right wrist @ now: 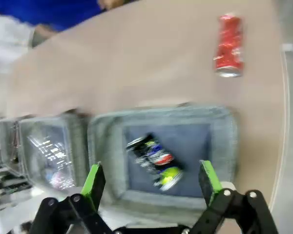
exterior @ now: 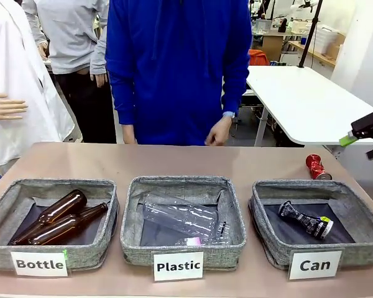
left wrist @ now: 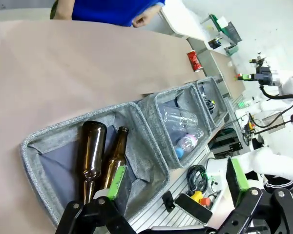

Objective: Sort the can waste into the basket.
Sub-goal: Pick up the can waste from the table and place it in the right Fabric basket.

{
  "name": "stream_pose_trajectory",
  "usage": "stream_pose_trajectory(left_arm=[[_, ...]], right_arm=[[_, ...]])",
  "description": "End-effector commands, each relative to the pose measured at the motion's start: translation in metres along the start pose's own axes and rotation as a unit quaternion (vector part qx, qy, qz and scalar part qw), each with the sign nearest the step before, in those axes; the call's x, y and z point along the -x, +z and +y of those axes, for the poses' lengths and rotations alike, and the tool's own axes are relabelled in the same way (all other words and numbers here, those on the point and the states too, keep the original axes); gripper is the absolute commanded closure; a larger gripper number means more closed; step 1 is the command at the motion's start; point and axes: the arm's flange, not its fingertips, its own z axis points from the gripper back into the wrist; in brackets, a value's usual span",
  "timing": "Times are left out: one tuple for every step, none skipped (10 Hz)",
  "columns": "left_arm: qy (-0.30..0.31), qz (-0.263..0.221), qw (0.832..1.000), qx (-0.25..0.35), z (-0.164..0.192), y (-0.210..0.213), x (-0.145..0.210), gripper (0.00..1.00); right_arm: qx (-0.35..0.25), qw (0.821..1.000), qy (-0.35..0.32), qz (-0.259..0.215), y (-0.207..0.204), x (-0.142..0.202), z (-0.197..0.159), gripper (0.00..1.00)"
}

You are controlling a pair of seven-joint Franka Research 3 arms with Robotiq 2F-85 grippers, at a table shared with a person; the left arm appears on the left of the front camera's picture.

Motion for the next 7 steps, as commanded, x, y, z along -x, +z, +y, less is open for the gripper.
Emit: stream_pose_trajectory(left_arm=[[0.0,0.001,1.0,0.001,0.0,0.002,0.003,0.0],[0.0,0.001,1.0,0.001,0.0,0.002,0.003,0.0],[0.0,0.001,1.0,0.001,0.0,0.002,0.003,0.0],[0.0,0.001,1.0,0.001,0.0,0.002,0.003,0.0],[0.0,0.001,1.0,0.001,0.0,0.002,0.003,0.0],[0.0,0.001,1.0,0.001,0.0,0.002,0.003,0.0],[0.0,0.001,1.0,0.001,0.0,0.002,0.003,0.0]], right_arm=[[0.309,0.951,-0.008,-0.008,-0.01,0.004,0.003,0.0],[0.3,0.952,0.007,-0.057,-0.005,0.002,0.005,0.0],[0.163,0.981,-0.028,-0.099,0.005,0.009,0.018,0.0],[0.151,0.987,0.033,-0.047,0.001,-0.008,-0.002,0.0],[0.151,0.987,0.033,-0.047,0.001,-0.008,-0.002,0.0],[0.175,0.981,0.022,-0.075,0.006,-0.004,0.005,0.0],[0.168,0.982,0.072,-0.055,0.003,-0.007,0.009,0.0]])
